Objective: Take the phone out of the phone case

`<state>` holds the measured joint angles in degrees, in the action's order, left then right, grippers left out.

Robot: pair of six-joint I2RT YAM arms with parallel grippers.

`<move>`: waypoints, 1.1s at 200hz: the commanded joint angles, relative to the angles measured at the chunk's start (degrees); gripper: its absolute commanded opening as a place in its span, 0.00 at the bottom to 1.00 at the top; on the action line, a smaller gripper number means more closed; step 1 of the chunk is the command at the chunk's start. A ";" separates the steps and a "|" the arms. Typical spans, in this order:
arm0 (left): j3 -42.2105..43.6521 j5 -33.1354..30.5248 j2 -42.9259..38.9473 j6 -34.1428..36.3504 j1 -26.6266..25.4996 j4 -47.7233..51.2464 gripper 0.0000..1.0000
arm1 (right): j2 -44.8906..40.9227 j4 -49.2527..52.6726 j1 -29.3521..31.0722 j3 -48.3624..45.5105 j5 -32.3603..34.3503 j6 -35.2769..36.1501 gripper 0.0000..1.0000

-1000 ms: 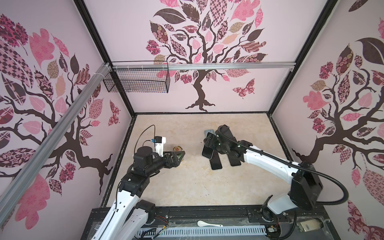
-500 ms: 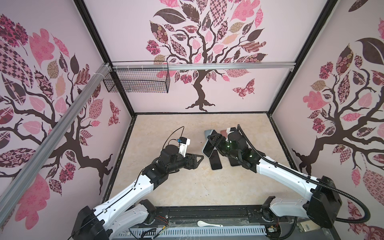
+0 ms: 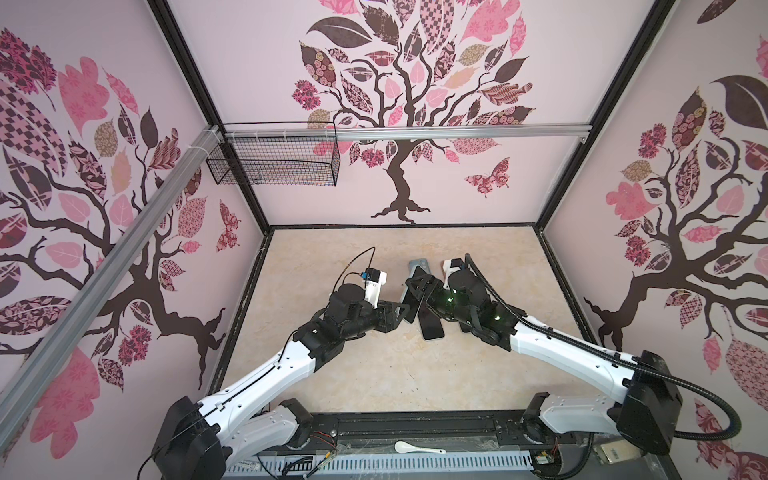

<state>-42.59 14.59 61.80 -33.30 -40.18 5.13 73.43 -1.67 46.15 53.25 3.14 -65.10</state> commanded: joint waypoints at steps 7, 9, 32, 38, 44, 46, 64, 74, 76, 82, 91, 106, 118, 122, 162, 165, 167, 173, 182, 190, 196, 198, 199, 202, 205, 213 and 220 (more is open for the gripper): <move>-1.62 -0.80 0.69 0.27 -0.17 -1.08 0.39 | -0.66 -0.84 1.23 4.29 3.05 3.67 0.45; -1.75 -0.79 0.76 0.26 -0.16 -1.08 0.39 | -0.64 -0.87 1.22 4.35 3.09 3.80 0.45; -1.88 -0.53 1.11 0.25 -0.33 -0.95 0.30 | -0.51 -0.95 1.32 4.38 3.28 4.28 0.44; -1.86 -0.53 1.04 0.17 -0.33 -0.86 0.29 | -0.59 -0.97 1.39 4.30 3.36 4.15 0.44; -1.75 -0.57 1.00 0.16 -0.35 -0.86 0.28 | -0.69 -1.09 1.31 4.25 3.50 4.06 0.44; -1.74 -0.56 1.05 0.10 -0.38 -0.83 0.28 | -0.69 -1.13 1.31 4.21 3.53 4.09 0.44; -1.38 -0.53 0.87 -0.36 -0.47 -0.91 0.25 | -1.05 -1.48 1.35 4.02 3.56 3.91 0.44; -1.27 -0.53 0.91 -0.62 -0.48 -0.94 0.22 | -1.23 -1.84 1.32 3.92 3.38 3.75 0.44; -1.27 -0.53 0.88 -0.67 -0.48 -0.91 0.22 | -1.20 -1.91 1.31 3.93 3.30 3.71 0.44; -1.20 -0.53 0.89 -0.85 -0.45 -0.96 0.20 | -1.21 -1.98 1.36 3.90 3.24 3.67 0.44; -1.23 -0.72 0.77 -1.10 -0.44 -0.84 0.18 | -1.19 -1.98 1.36 3.87 3.06 3.51 0.44; -2.07 -1.57 0.79 -1.76 -0.51 0.09 0.08 | -1.20 -2.04 1.32 3.79 2.77 3.49 0.44; -2.73 -1.82 0.90 -1.94 -0.51 0.77 0.03 | -1.23 -2.26 1.31 3.68 2.67 3.39 0.45; -2.89 -1.87 0.91 -2.03 -0.51 0.84 0.02 | -1.25 -2.28 1.37 3.61 2.66 3.35 0.45; -3.97 -3.35 0.52 -1.76 -0.51 2.69 0.00 | -1.79 -2.56 1.34 3.35 3.60 4.42 0.58; -3.99 -3.57 0.46 -1.58 -0.56 2.85 0.00 | -1.96 -2.55 1.32 3.39 3.82 4.88 0.63; -3.99 -3.70 0.37 -1.59 -0.57 3.11 0.00 | -2.15 -2.55 1.31 3.38 4.05 5.11 0.66; -3.99 -4.36 0.03 -1.15 -0.55 3.64 0.00 | -2.51 -2.60 1.32 3.27 4.68 6.17 0.77; -4.13 -5.62 -0.57 -0.36 -0.53 4.49 0.00 | -3.39 -3.06 1.32 2.85 5.58 8.06 0.93; -4.27 -6.77 -1.03 0.31 -0.56 5.52 0.00 | -4.22 -4.59 1.37 1.96 5.91 10.26 0.99; -4.65 -7.82 -1.32 0.92 -0.51 6.74 0.00 | -4.79 -5.99 1.31 1.17 5.48 12.21 0.99; -4.79 -8.17 -1.39 1.16 -0.51 7.16 0.00 | -4.96 -6.35 1.38 0.94 5.34 12.88 0.99; -4.88 -8.35 -1.41 1.32 -0.51 7.43 0.00 | -5.01 -6.43 1.39 0.82 5.32 13.19 0.99; -5.06 -8.85 -1.49 1.64 -0.56 8.11 0.00 | -5.31 -6.80 1.32 0.61 5.26 14.05 0.99; -5.37 -9.36 -1.52 2.04 -0.52 8.77 0.00 | -5.58 -7.31 1.37 0.23 5.10 14.81 0.99; -6.00 -10.59 -1.45 2.80 -0.56 10.24 0.00 | -6.07 -8.46 1.31 -0.69 4.60 16.29 0.99; -6.70 -11.76 -1.32 3.19 -0.52 11.98 0.00 | -6.53 -9.72 1.31 -1.80 4.68 17.40 0.99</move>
<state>-44.29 8.38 61.87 -32.60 -40.84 12.80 70.70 -5.50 47.20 53.23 7.20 -54.76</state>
